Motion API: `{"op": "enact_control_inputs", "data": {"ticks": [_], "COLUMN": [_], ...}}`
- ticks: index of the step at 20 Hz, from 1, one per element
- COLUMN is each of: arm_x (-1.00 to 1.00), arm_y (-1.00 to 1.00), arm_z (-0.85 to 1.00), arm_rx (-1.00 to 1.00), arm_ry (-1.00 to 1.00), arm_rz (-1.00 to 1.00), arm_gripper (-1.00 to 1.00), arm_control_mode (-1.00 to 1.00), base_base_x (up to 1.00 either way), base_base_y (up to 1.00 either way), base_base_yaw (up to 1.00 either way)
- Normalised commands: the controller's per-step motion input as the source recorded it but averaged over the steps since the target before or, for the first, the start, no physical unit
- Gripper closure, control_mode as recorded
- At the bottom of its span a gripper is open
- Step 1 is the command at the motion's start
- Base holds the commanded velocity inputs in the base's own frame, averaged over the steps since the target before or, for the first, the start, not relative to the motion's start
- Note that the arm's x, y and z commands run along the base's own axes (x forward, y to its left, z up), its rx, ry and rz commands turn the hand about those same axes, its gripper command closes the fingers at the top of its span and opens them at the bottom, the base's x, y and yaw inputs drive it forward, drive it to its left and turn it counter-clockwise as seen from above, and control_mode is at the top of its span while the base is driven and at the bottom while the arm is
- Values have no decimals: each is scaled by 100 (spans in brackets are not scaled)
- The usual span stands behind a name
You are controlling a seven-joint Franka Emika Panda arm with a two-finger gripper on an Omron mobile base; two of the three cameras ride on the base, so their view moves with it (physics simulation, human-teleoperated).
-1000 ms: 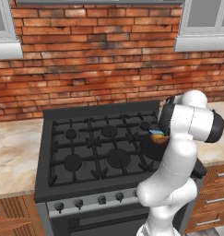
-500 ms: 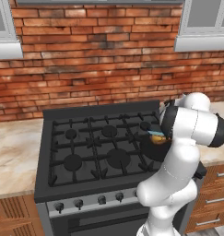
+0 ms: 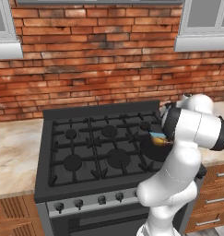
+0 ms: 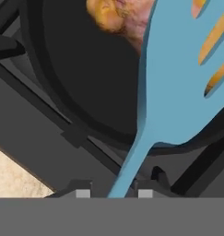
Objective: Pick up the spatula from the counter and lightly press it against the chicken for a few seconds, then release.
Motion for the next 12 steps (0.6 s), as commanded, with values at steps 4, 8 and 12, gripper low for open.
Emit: {"op": "enact_control_inputs", "data": {"ticks": [4, 8, 12], "arm_x": [-31, -40, -31], "arm_y": [2, 2, 0], "arm_z": [-16, 27, 94], "arm_rx": [-4, 0, 3], "arm_ry": [0, -11, -17], "arm_rz": [5, 9, 16], "arm_gripper": [100, 100, 100], "arm_control_mode": [-100, -100, -100], "base_base_x": [0, 0, 0], "base_base_y": [0, 0, 0], "base_base_yaw": [0, 0, 0]}}
